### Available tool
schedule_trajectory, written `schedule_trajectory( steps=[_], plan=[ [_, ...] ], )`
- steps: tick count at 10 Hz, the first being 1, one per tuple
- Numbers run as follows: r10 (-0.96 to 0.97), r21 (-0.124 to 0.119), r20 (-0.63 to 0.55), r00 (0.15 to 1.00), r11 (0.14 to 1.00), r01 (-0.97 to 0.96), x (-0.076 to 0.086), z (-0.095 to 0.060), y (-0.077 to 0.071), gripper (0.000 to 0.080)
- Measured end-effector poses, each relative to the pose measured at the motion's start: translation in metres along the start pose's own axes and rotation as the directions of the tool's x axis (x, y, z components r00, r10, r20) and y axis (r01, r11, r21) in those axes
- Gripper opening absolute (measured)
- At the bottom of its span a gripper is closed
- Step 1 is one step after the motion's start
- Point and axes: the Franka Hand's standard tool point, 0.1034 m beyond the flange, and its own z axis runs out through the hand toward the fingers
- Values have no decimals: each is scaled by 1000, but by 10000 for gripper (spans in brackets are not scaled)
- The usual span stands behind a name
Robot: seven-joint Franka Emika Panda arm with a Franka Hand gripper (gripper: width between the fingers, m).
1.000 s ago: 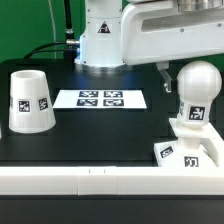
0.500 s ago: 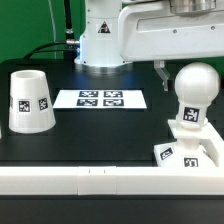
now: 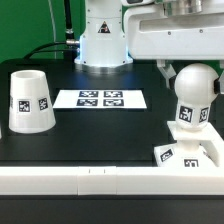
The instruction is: Assemble lamp
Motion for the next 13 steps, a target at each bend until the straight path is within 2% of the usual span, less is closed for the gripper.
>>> schedule_trajectory(
  steps=[3, 5, 6, 7, 8, 10, 13],
  plan=[
    [290, 27, 18, 957, 957, -290, 2, 1, -1, 580],
    [404, 36, 43, 914, 913, -406, 4, 1, 0, 580],
    [403, 35, 44, 914, 914, -405, 2, 1, -1, 580],
    [387, 36, 43, 921, 921, -389, 2, 1, -1, 654],
    [348, 38, 42, 937, 936, -349, 2, 1, -1, 686],
    [258, 34, 41, 965, 965, -259, 0, 1, -2, 695],
    [-7, 44, 30, 1000, 999, 5, 0, 1, -1, 699]
  ],
)
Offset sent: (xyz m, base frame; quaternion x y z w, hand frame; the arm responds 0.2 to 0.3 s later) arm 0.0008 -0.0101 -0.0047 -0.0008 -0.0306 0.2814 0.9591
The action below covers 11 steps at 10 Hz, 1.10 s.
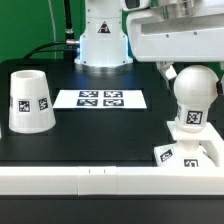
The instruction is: Assemble lamp
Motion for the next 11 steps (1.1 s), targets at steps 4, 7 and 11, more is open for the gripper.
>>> schedule_trajectory(
  steps=[4, 7, 11],
  plan=[
    [-382, -72, -3, 924, 922, 381, 1, -1, 4, 699],
    [-646, -102, 14, 763, 758, 644, -1, -3, 0, 699],
    [-845, -111, 46, 533, 526, 844, -3, -2, -2, 699]
  ],
)
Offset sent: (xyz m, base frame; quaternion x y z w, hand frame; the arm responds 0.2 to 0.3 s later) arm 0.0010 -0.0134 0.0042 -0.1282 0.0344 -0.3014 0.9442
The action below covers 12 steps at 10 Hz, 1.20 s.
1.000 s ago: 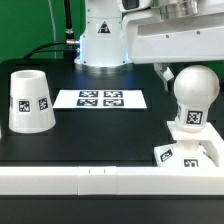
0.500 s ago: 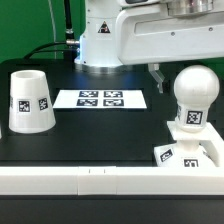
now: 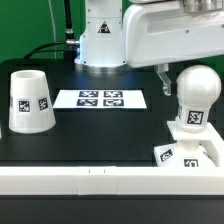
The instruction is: Assemble lamp
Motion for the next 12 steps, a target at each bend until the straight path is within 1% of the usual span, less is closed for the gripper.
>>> schedule_trajectory(
  steps=[1, 3, 4, 6, 7, 10, 11, 12],
  plan=[
    [-39, 0, 0, 999, 999, 39, 0, 0, 0, 699],
    [-204, -4, 1, 979, 979, 204, 0, 0, 1, 699],
    [-316, -21, 7, 949, 948, 316, 0, 0, 2, 699],
    [-503, -34, 24, 864, 863, 503, 0, 0, 4, 699],
    [-575, -38, 31, 817, 817, 576, 0, 0, 5, 699],
    [-797, -41, 71, 600, 599, 800, -1, 5, 6, 699],
    [-830, -46, 77, 553, 551, 833, 0, 4, 5, 699],
    [-876, -58, 84, 476, 472, 879, 3, 3, 4, 699]
  ],
)
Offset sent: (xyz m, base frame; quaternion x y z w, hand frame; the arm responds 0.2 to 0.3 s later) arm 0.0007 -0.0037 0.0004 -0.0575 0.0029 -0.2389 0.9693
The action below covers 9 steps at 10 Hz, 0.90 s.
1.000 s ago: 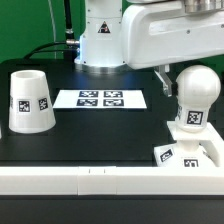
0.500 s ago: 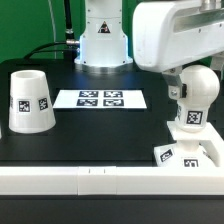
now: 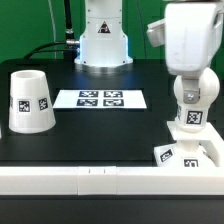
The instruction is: Assemble lamp
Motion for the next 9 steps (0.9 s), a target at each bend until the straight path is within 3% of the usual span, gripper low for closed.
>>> schedule_trajectory(
  steps=[2, 7, 9],
  plan=[
    [-146, -26, 9, 989, 989, 146, 2, -2, 4, 699],
    [-406, -20, 40, 913, 913, 407, -3, 2, 5, 699],
    [-396, -18, 42, 917, 918, 397, -6, 3, 5, 699]
  ],
)
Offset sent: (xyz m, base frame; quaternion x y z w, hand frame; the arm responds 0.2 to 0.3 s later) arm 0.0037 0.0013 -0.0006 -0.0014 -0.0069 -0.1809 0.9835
